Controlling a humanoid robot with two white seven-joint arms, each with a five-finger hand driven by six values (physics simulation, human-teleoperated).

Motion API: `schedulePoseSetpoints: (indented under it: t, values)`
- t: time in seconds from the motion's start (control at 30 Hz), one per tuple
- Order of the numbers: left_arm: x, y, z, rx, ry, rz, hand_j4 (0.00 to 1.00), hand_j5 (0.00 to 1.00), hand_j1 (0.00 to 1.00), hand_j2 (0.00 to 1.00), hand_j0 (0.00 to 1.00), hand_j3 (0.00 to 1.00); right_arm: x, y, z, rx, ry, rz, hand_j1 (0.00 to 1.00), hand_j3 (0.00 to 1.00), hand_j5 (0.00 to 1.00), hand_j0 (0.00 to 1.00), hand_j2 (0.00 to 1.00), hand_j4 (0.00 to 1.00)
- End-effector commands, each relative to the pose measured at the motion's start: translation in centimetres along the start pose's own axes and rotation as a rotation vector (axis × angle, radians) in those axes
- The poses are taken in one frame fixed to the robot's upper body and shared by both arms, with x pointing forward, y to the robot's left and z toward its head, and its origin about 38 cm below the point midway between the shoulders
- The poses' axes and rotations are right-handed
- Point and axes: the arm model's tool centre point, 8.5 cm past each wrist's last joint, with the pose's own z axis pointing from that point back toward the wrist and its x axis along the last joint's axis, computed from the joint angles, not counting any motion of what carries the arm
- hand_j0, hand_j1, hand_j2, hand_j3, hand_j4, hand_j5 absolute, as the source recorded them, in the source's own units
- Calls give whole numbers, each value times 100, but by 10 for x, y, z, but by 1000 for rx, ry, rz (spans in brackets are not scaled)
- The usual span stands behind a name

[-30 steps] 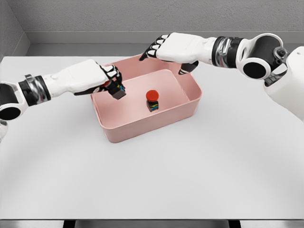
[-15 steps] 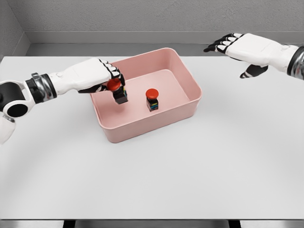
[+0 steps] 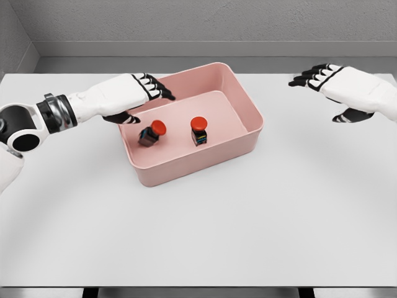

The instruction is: Put the industrial switch in the basket with both arms

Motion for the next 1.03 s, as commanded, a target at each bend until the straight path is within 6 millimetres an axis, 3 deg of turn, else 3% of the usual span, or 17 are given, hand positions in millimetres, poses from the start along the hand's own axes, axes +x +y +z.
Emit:
schedulePoseSetpoints:
  t: [0.0, 0.1, 0.33, 0.47, 0.7, 1.0]
  values:
    - [0, 3, 1, 10, -1, 4, 100, 100, 100, 100, 100, 100, 0, -1, 2, -2, -14, 8, 100, 100, 100, 100, 100, 100]
    - [-6, 14, 9, 38, 8, 2, 100, 100, 100, 100, 100, 100, 0, -1, 3, 1, -12, 8, 100, 100, 100, 100, 100, 100]
    - [-21, 26, 55, 15, 49, -9, 100, 100, 100, 100, 100, 100, 0, -1, 3, 1, -14, 9, 100, 100, 100, 100, 100, 100]
    - [-39, 17, 103, 17, 146, 35, 100, 100, 100, 100, 100, 100, 1, 0, 2, -1, -18, 6, 100, 100, 100, 100, 100, 100]
    - [-54, 1, 143, -15, 228, 93, 100, 100, 100, 100, 100, 100, 1, -1, 2, -2, -18, 7, 100, 100, 100, 100, 100, 100]
    - [-54, -9, 152, -40, 246, 106, 100, 100, 100, 100, 100, 100, 1, 0, 2, -1, -18, 6, 100, 100, 100, 100, 100, 100]
